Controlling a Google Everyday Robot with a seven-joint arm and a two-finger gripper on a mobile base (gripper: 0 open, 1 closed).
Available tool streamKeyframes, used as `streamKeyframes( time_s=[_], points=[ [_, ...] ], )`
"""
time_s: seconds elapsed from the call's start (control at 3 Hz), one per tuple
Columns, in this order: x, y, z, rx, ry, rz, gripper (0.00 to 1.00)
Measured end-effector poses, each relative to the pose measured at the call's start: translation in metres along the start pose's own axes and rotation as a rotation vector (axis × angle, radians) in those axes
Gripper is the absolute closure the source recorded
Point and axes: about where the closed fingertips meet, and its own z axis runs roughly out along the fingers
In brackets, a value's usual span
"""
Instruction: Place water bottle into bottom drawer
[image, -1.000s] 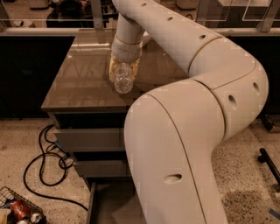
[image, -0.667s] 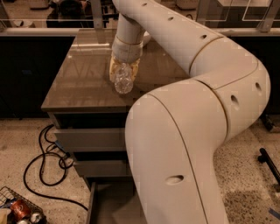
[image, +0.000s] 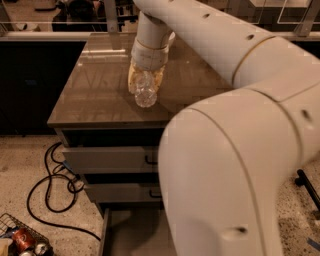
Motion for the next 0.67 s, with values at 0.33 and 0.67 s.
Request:
streamKeyframes(
  time_s=[0.33, 0.67],
  points=[
    [0.042, -0.025, -0.040, 0.042, -0.074, -0.050, 1.00],
    [0.097, -0.048, -0.084, 0.080, -0.135, -0.118, 1.00]
  ],
)
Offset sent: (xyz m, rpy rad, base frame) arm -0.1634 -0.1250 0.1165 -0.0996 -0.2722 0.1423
